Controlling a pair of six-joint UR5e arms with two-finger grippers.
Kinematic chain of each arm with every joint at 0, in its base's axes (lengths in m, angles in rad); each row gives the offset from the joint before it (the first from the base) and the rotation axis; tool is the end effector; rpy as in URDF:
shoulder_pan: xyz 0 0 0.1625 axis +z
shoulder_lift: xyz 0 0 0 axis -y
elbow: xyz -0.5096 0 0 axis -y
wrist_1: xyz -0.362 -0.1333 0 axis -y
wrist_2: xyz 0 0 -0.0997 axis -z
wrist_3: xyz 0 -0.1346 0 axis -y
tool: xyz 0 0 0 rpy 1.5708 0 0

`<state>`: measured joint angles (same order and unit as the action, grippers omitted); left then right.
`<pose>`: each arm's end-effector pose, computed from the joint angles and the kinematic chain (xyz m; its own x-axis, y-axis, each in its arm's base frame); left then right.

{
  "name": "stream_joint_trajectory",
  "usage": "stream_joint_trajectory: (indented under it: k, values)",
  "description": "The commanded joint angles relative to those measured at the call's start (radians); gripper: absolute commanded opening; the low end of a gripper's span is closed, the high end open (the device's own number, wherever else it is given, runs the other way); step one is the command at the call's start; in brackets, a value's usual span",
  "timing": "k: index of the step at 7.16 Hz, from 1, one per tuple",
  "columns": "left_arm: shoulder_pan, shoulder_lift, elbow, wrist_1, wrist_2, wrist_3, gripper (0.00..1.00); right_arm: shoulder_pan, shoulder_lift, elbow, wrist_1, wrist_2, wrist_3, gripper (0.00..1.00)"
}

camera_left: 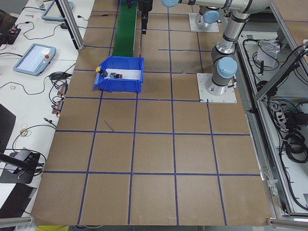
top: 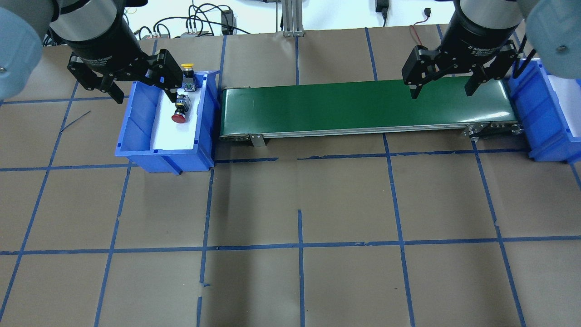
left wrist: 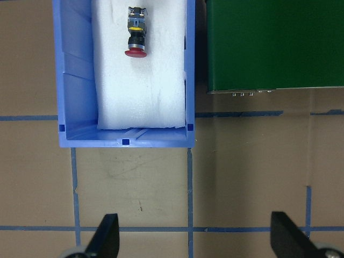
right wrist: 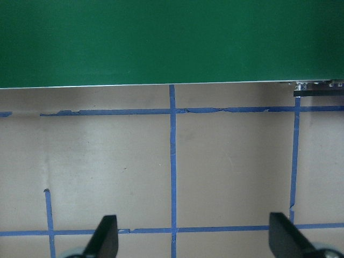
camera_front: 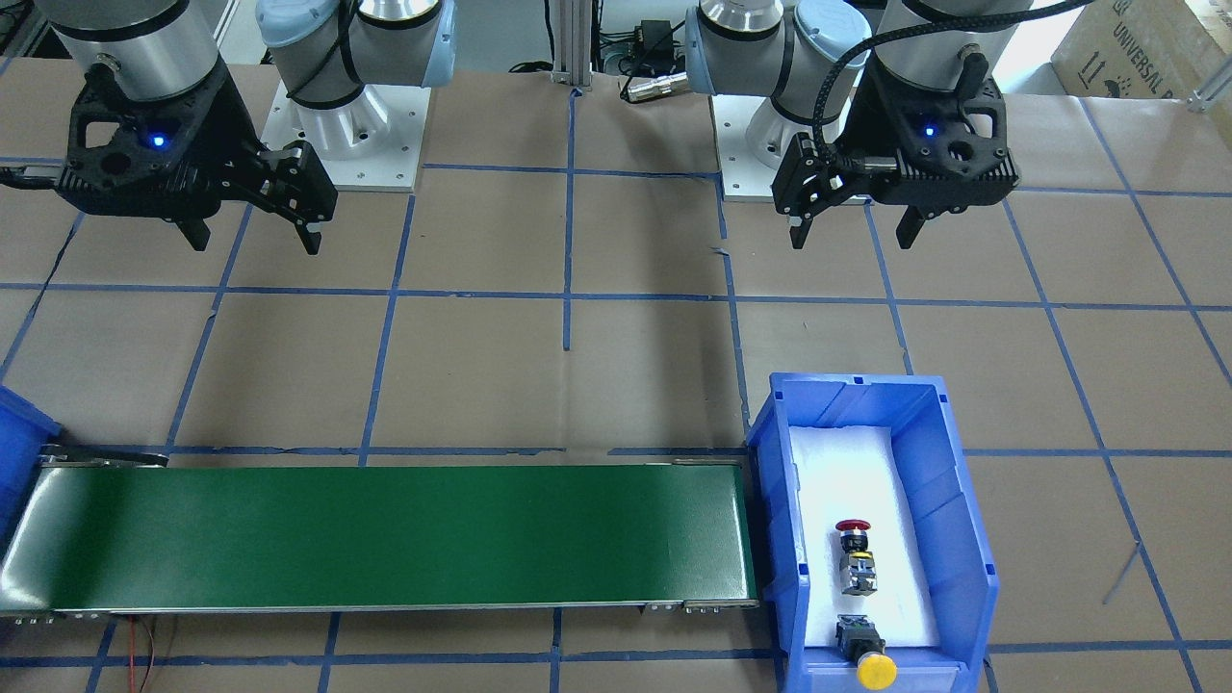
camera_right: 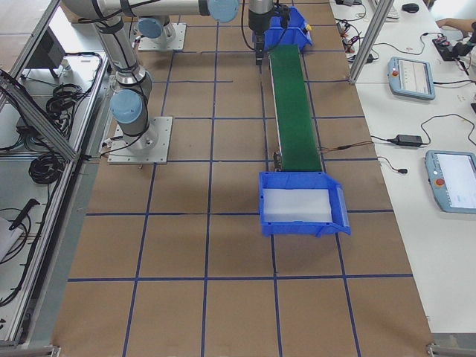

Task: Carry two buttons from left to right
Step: 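Move the left gripper over the blue bin toward the yellow-capped button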

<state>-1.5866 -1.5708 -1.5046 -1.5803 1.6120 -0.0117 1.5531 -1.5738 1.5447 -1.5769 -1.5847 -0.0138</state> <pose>-0.1351 -0.4663 0.5674 -0.9992 0.0018 -0.0405 0.0041 0.9984 -0.0571 0.1232 -0.4669 0.5516 -0.9999 0.0044 0.0144 0.0039 0.9994 -0.0350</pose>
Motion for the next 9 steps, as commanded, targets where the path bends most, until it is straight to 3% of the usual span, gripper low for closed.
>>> stream_joint_trajectory:
  k: [1,4,5,7,9]
  values:
    - [0.026,-0.009,-0.008,0.022,-0.009,0.022,1.00,-0.001,0.000,0.000,0.000,-0.003,0.000,1.00]
    - [0.037,-0.048,-0.017,0.082,-0.004,0.095,1.00,-0.002,0.000,0.000,0.000,-0.005,0.000,1.00]
    - [0.100,-0.079,-0.005,0.083,-0.009,0.181,1.00,-0.002,0.000,0.000,0.000,-0.006,0.000,1.00]
    - [0.157,-0.263,0.119,0.181,-0.015,0.214,1.00,-0.001,0.000,0.000,0.002,-0.005,0.000,1.00]
    - [0.158,-0.459,0.293,0.190,-0.020,0.214,1.00,-0.001,0.000,0.000,0.002,-0.006,0.000,1.00]
